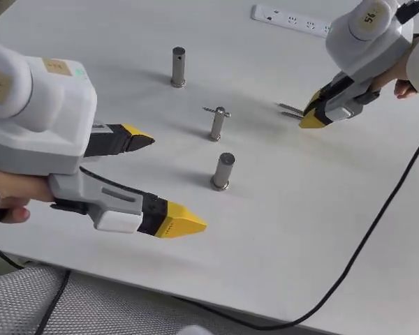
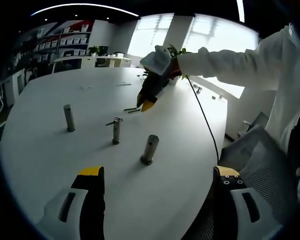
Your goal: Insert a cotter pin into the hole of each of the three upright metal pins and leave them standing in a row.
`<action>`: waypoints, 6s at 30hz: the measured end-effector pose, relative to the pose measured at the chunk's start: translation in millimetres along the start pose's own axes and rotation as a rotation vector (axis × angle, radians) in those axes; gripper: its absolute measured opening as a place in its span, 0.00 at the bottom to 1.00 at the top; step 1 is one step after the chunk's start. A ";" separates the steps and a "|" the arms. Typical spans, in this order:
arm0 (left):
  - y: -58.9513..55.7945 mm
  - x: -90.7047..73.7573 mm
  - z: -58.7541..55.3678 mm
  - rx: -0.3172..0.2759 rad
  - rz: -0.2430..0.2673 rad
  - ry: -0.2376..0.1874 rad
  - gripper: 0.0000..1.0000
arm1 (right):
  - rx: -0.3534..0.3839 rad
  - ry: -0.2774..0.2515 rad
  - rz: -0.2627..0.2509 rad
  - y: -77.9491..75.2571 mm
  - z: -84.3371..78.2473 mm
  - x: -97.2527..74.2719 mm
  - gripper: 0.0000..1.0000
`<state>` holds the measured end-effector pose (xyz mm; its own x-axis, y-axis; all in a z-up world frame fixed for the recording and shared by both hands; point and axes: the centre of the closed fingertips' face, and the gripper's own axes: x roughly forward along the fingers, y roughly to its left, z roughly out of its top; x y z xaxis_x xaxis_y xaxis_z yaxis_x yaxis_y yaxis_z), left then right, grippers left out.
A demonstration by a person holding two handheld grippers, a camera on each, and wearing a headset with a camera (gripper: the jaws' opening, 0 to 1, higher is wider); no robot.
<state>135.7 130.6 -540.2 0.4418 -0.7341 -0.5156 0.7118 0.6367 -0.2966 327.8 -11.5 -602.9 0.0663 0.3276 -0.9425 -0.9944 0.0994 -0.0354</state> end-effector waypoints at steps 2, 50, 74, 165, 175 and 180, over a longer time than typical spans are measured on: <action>-0.4 0.3 0.0 0.002 -0.002 0.003 0.89 | 0.000 0.010 -0.001 -1.4 -0.4 1.2 0.13; -15.8 0.6 18.1 -0.040 0.033 -0.061 0.82 | -0.133 0.059 0.026 7.8 -5.8 10.8 0.00; -16.3 16.7 34.8 -0.104 -0.029 -0.103 0.66 | -0.159 -0.157 -0.014 79.8 12.3 -43.7 0.00; -66.6 29.4 79.6 -0.001 -0.240 -0.175 0.00 | 0.115 -0.514 0.136 186.1 52.6 -70.4 0.32; -67.5 21.3 71.4 0.271 -0.295 -0.157 0.00 | 0.143 -0.638 0.210 199.6 66.1 -89.5 0.25; -72.6 21.9 69.3 0.318 -0.323 -0.154 0.00 | 0.110 -0.632 0.209 201.0 67.8 -89.5 0.22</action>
<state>131.5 52.0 -474.2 0.2296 -0.9241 -0.3054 0.9470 0.2845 -0.1492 127.5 42.9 -503.1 -0.0581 0.8337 -0.5491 -0.9797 0.0582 0.1920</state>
